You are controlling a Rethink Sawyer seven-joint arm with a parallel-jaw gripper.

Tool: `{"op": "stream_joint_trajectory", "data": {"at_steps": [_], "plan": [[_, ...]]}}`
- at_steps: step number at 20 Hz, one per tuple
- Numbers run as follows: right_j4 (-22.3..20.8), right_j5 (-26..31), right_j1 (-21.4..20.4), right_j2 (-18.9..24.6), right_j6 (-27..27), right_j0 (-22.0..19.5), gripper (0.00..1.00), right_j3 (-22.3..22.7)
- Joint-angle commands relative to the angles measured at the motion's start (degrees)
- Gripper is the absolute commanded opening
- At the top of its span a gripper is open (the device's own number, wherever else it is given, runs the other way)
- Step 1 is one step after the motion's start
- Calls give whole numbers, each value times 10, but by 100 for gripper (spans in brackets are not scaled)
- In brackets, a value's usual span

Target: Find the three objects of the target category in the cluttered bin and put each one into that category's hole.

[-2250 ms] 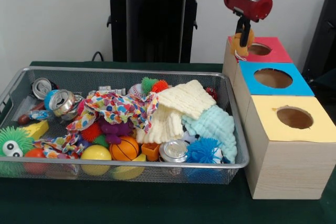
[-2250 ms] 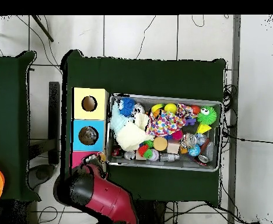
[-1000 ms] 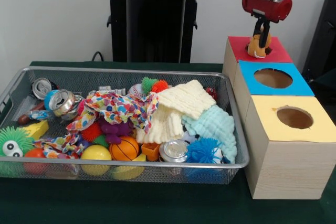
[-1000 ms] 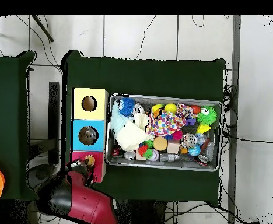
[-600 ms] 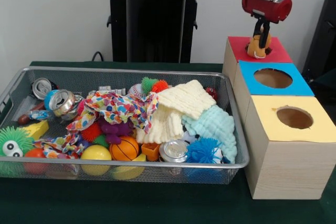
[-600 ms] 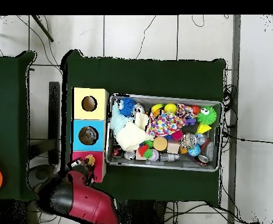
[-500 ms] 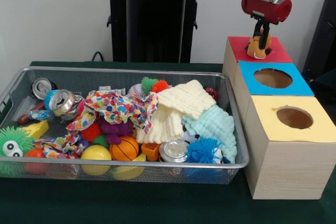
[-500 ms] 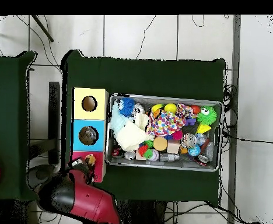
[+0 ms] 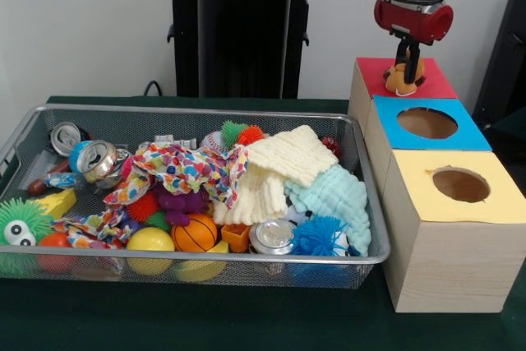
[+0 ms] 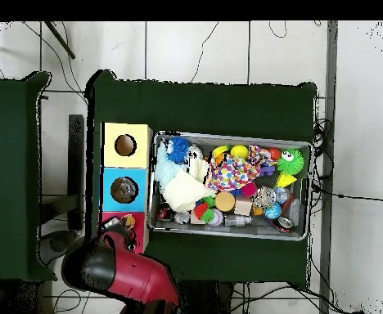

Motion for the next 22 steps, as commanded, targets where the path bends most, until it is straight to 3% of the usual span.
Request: {"op": "stream_joint_trajectory", "data": {"at_steps": [1,12,18,22], "plan": [[-35,-174,143,107,137,-50,0,4],[-69,-206,186,113,154,-63,0,-17],[-56,-174,197,93,142,-46,0,-24],[-42,-144,180,74,144,-26,0,-11]]}}
